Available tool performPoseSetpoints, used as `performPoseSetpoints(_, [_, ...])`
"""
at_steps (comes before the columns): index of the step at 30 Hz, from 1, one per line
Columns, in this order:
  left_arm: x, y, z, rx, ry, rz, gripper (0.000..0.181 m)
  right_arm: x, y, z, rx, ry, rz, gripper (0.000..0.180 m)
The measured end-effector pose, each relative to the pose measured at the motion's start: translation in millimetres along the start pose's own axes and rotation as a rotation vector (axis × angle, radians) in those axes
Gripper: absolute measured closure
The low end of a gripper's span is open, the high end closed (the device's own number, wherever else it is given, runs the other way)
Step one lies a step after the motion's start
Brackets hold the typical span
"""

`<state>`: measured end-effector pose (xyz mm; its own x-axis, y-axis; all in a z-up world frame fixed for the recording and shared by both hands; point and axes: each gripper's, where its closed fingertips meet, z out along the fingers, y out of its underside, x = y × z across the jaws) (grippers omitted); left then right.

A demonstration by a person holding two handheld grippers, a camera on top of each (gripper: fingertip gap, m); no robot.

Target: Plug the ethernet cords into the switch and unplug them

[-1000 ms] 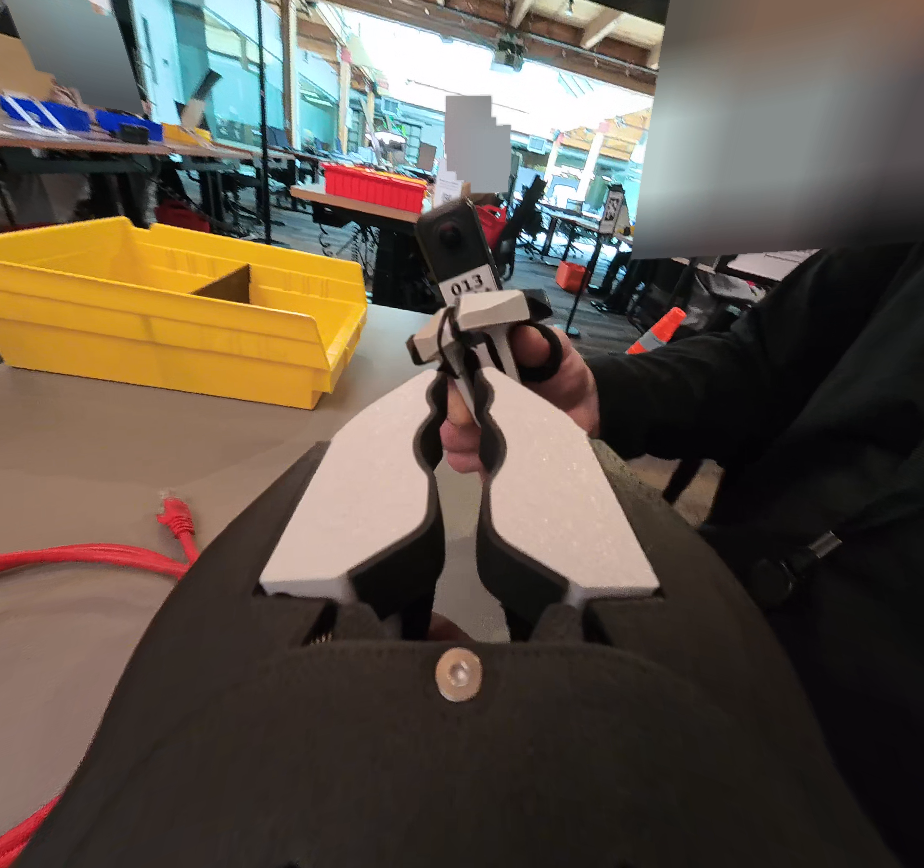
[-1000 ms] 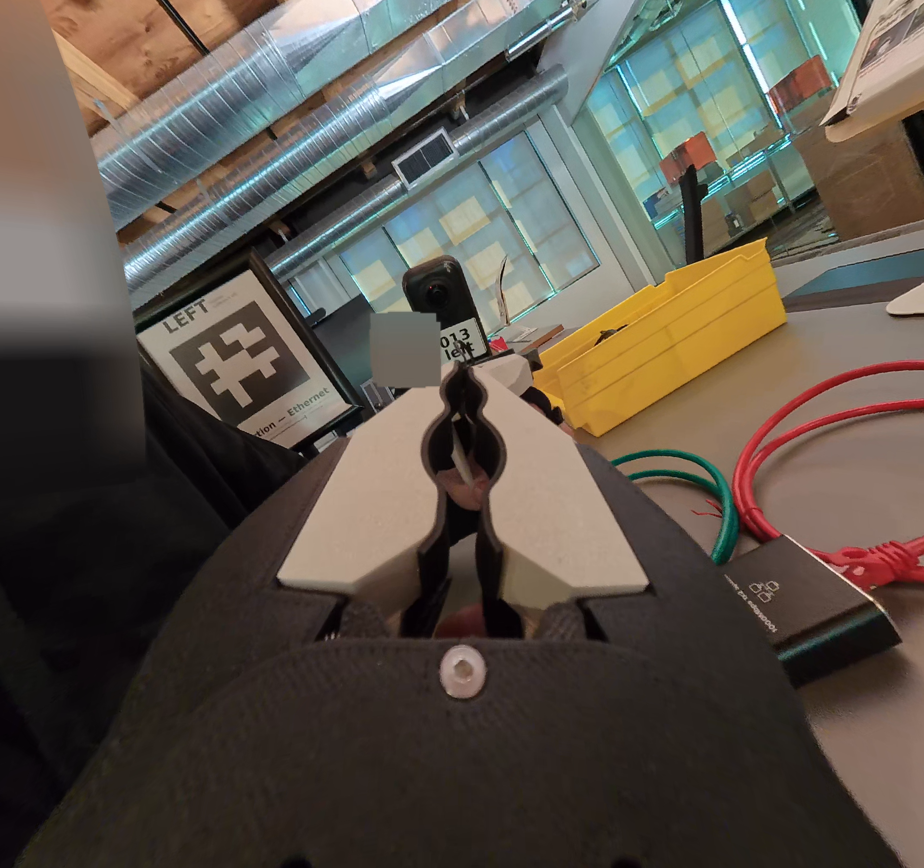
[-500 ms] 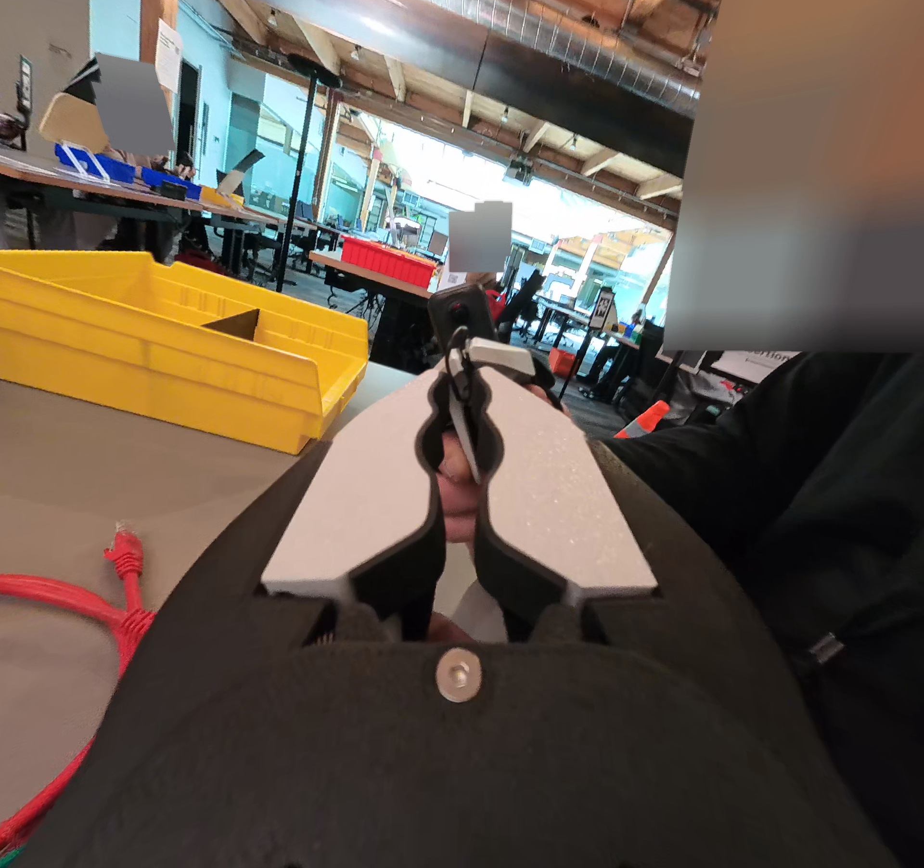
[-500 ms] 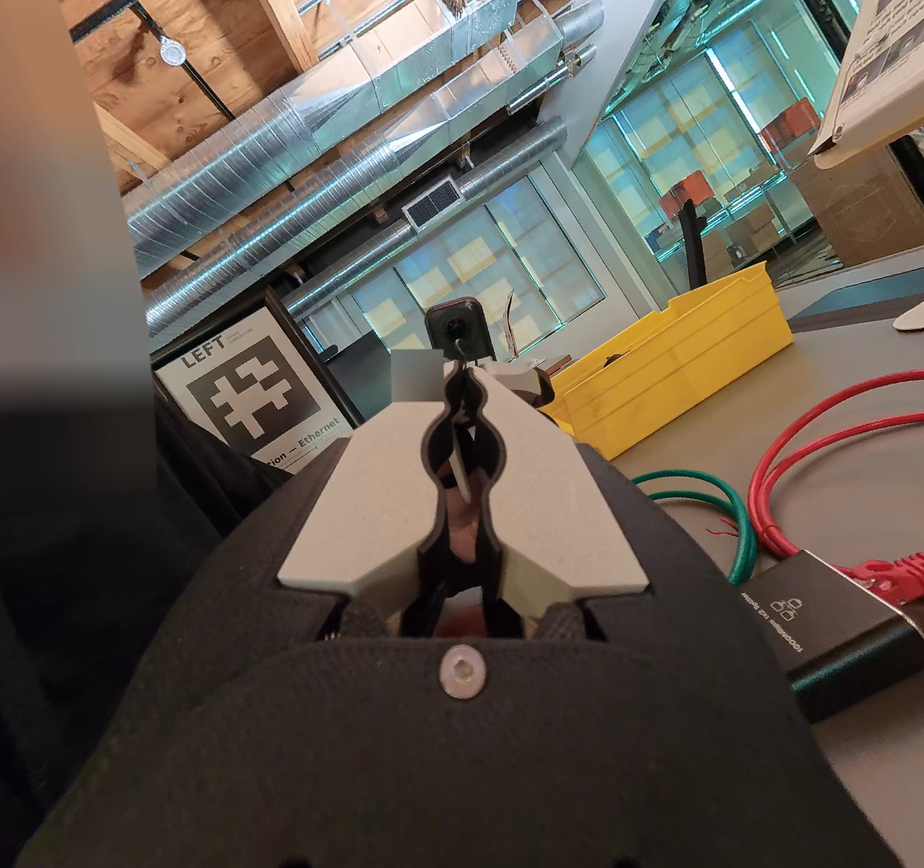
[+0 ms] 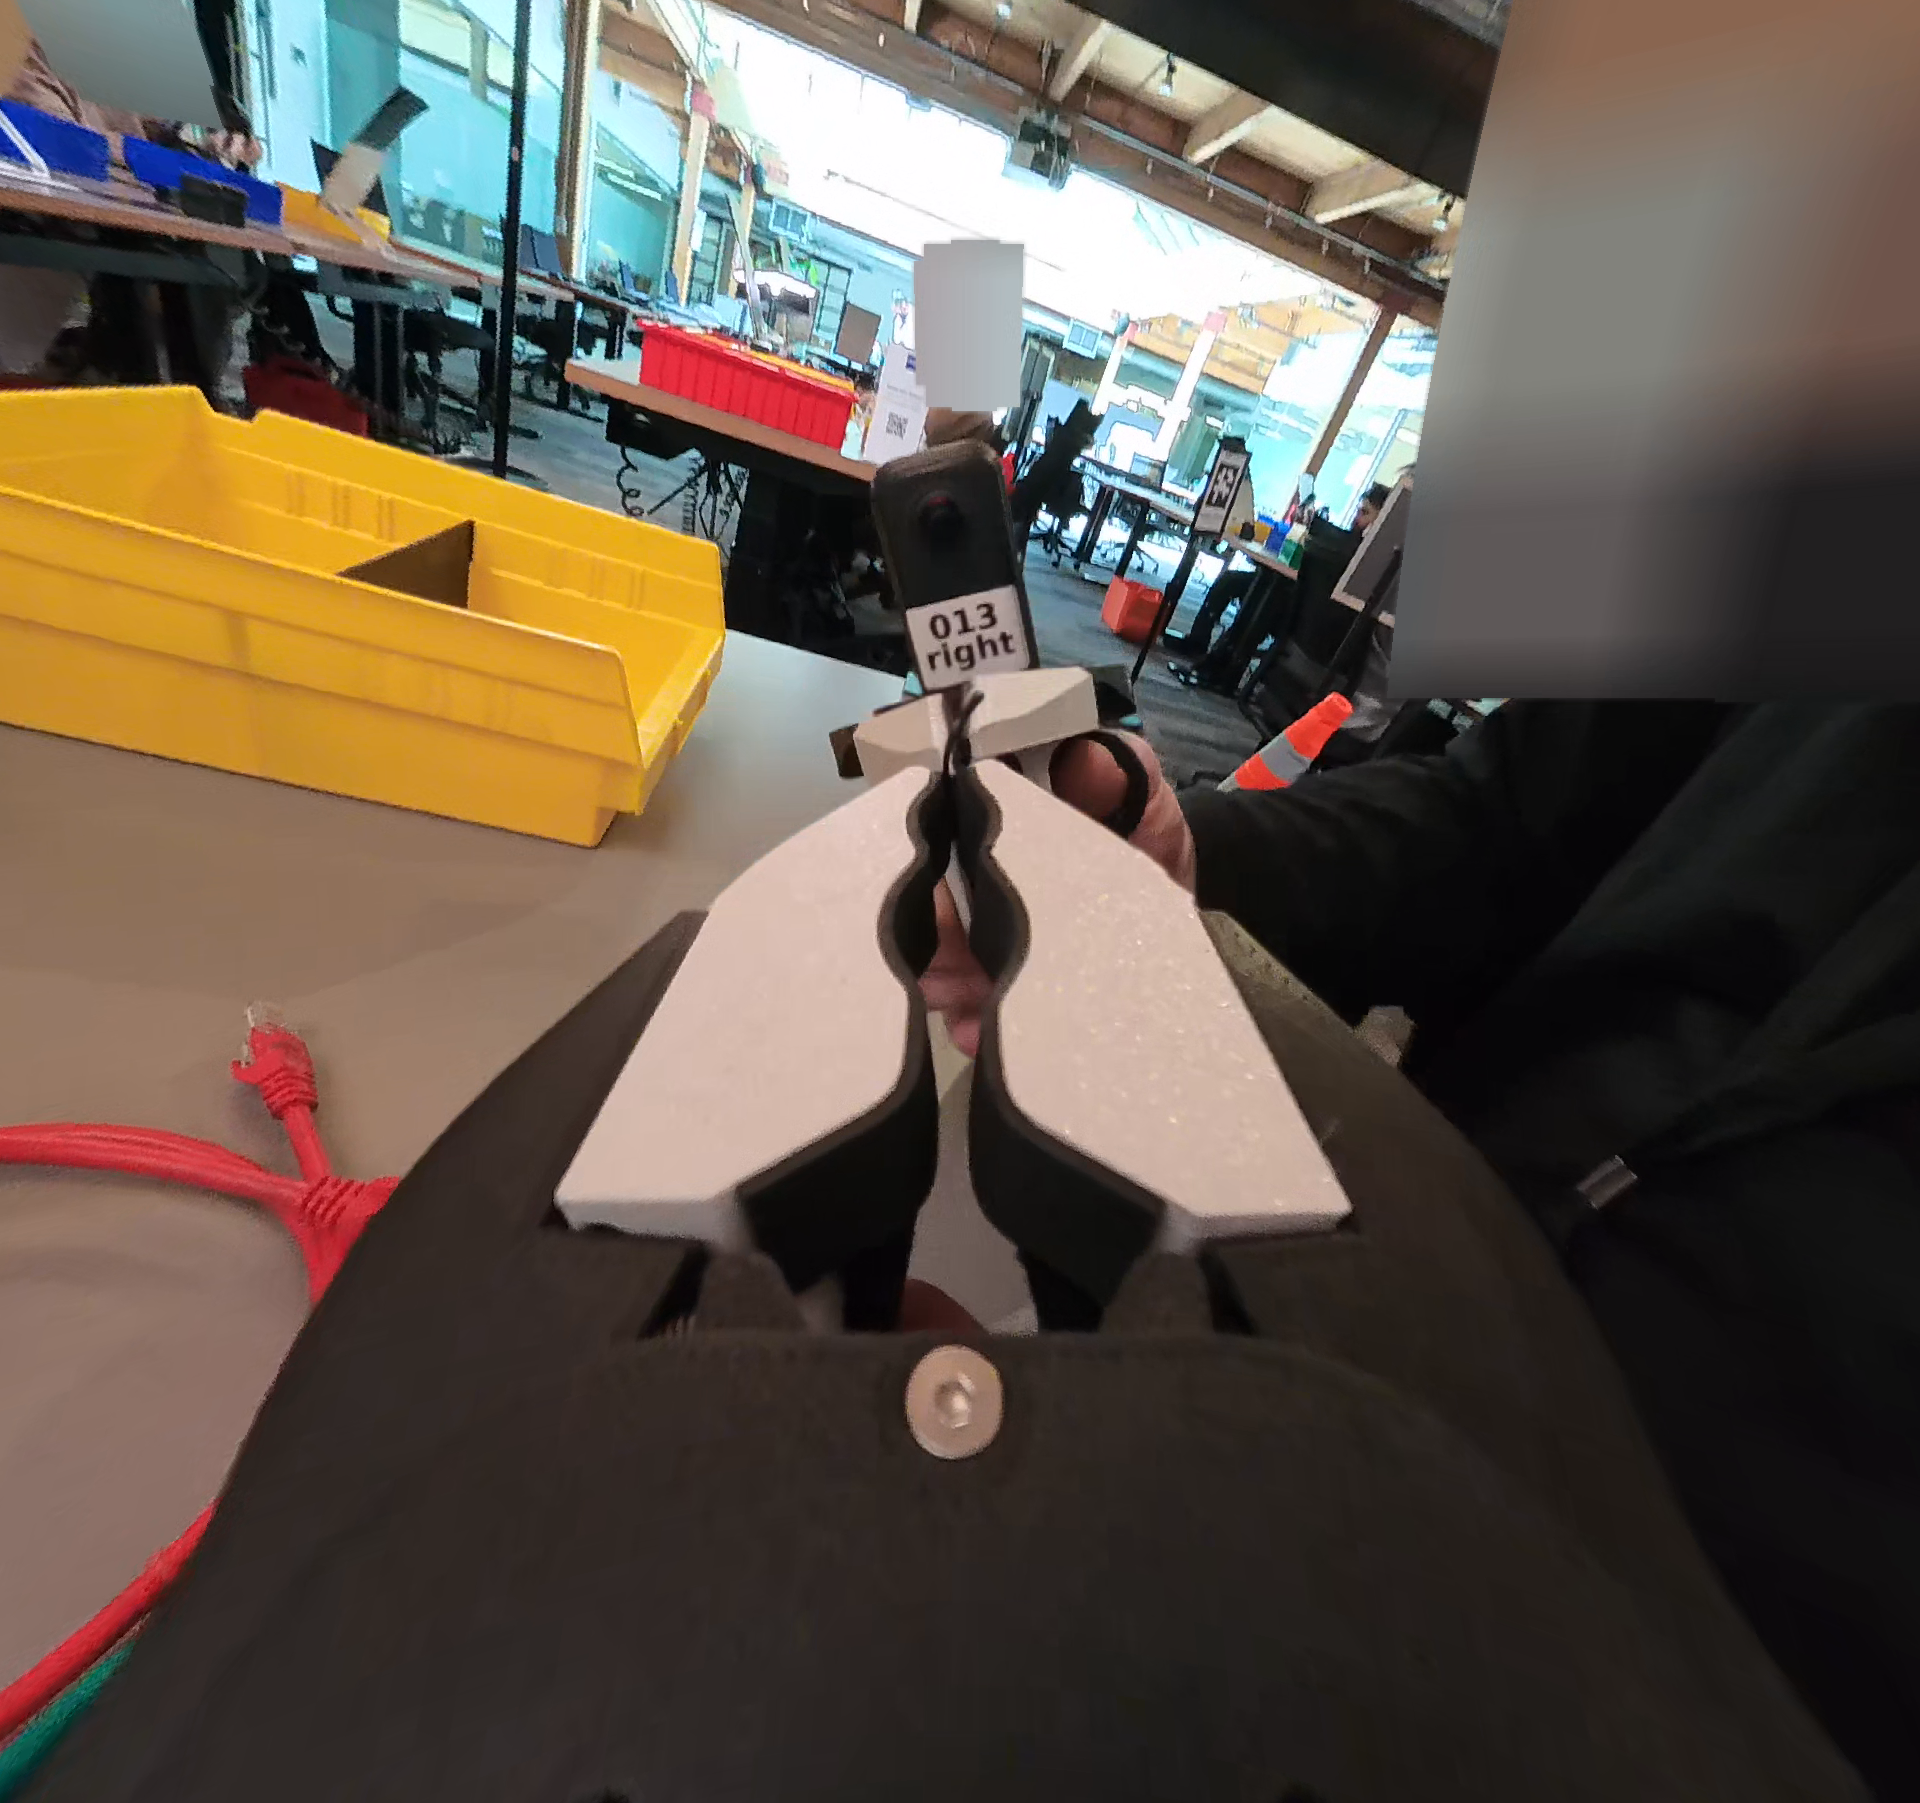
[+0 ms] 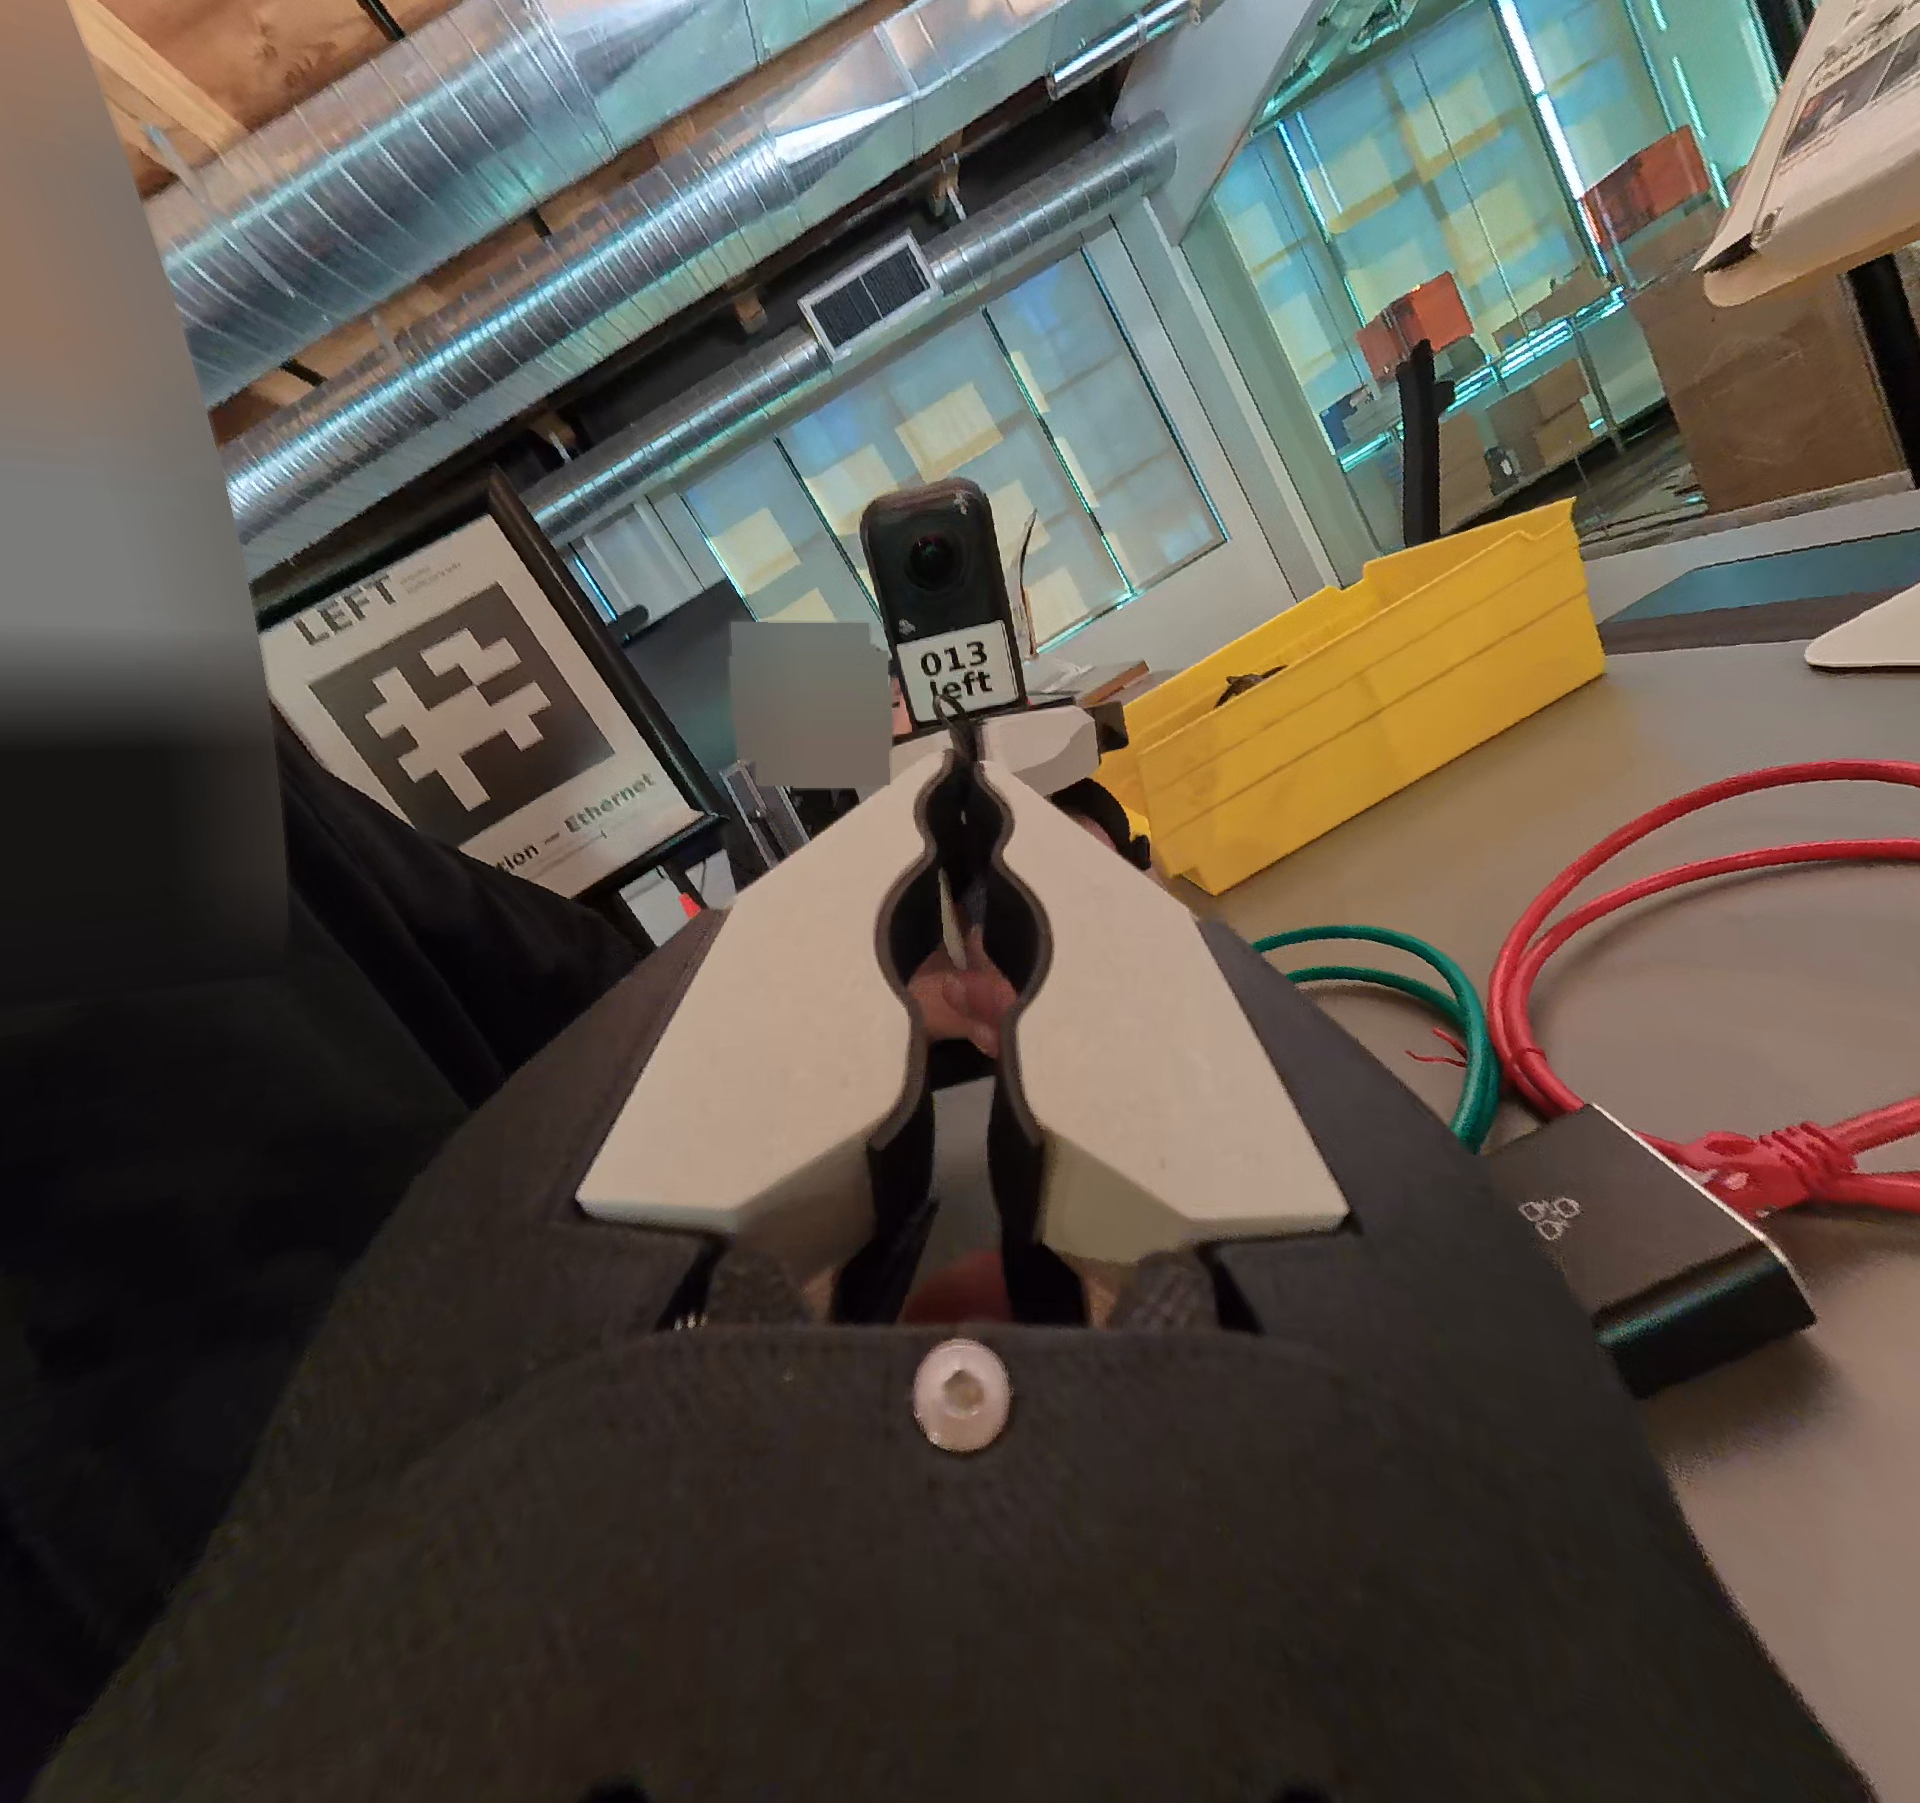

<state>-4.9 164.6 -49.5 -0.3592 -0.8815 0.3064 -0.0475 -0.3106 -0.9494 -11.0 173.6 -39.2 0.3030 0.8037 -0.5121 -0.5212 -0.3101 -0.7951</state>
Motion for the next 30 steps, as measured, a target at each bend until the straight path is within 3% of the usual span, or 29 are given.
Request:
performPoseSetpoints(18, [-4, 8, -5, -0.075, -0.003, -0.015, 0.179, 6, -2, -4, -0.019, 0.059, -0.066, 0.18])
performPoseSetpoints(26, [-10, 26, -13, -0.248, -0.058, 0.066, 0.178, 5, -6, -3, -0.013, 0.084, -0.106, 0.18])
performPoseSetpoints(30, [-15, 16, -12, -0.156, -0.076, 0.031, 0.174, 9, -4, -4, -0.01, 0.081, -0.076, 0.18])
